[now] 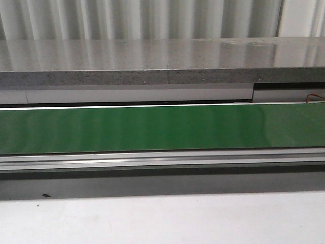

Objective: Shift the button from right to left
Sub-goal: 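Lift the button and place it on the conveyor belt, then release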

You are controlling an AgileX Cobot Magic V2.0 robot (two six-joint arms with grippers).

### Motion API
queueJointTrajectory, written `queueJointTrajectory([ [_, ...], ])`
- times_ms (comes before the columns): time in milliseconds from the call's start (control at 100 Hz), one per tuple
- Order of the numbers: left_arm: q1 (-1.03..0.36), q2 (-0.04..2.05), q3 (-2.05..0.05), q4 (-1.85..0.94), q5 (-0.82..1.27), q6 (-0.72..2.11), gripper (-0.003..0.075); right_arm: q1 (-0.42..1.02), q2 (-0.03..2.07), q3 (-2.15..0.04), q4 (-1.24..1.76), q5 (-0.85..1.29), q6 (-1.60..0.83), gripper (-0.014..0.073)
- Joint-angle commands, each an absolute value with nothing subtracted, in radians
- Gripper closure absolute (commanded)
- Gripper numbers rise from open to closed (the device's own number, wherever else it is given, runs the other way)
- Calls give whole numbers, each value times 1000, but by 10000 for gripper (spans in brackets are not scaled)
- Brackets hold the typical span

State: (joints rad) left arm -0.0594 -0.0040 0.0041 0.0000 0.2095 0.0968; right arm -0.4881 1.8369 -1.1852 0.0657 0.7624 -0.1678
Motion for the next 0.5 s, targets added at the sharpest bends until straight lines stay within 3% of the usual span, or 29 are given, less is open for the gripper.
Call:
queueJointTrajectory([
  [0,-66,-36,42,-9,133,93,741,-477,1723,-1212,98,764,-175,447],
  [490,-66,-36,42,-9,133,93,741,-250,1588,-1210,147,870,-135,447],
])
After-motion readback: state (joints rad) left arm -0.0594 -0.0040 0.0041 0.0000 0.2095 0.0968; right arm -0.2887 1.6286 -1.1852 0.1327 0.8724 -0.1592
